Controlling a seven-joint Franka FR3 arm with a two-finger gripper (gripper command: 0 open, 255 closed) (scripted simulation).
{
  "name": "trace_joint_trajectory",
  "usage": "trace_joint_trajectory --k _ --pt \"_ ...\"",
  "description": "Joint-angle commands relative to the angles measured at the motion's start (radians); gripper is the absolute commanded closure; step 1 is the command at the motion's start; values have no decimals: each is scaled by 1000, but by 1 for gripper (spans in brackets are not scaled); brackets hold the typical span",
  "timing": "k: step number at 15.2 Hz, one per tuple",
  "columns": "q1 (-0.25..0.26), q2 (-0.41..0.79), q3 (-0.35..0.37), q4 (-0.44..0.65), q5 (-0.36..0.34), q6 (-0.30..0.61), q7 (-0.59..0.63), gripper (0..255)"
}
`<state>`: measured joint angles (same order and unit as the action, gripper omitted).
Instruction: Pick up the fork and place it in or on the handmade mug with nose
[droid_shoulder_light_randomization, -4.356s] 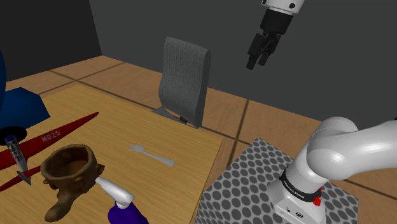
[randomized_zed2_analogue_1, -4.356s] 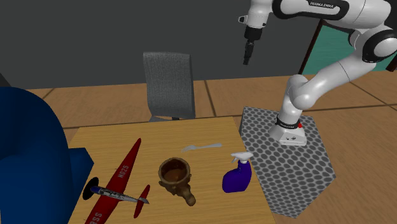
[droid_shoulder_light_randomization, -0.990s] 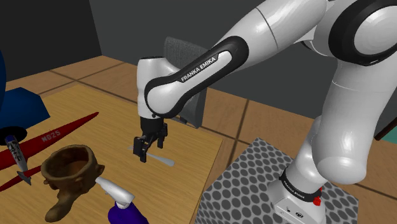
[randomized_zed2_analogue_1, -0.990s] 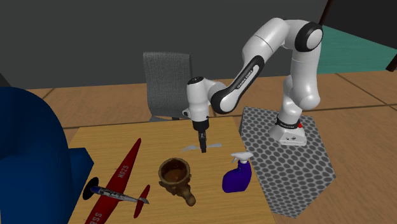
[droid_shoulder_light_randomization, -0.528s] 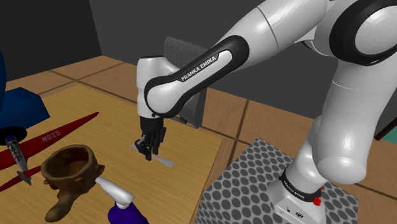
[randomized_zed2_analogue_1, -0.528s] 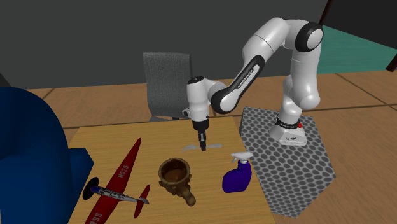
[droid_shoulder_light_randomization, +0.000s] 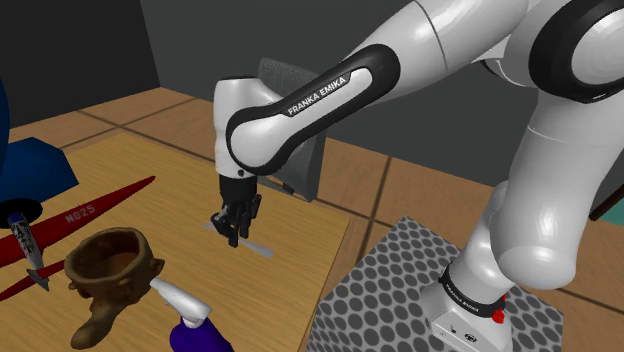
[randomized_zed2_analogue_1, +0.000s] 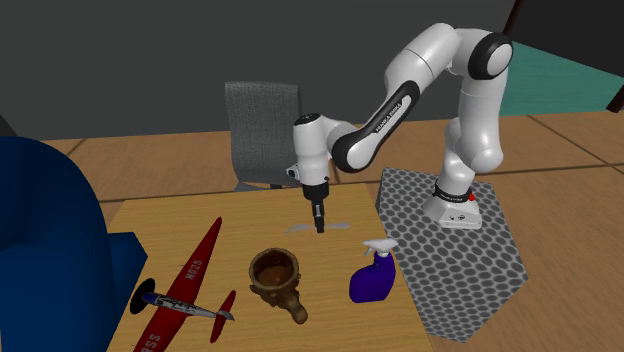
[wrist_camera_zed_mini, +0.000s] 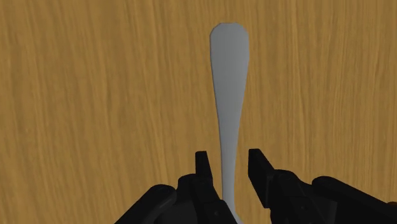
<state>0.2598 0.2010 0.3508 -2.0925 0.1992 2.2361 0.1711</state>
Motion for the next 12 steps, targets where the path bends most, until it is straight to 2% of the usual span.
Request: trace_joint_trajectory --k 1,12 --pt "-3 -15 0 9 3 -24 0 255" --pt "-11 -90 1 74 14 -160 13 255"
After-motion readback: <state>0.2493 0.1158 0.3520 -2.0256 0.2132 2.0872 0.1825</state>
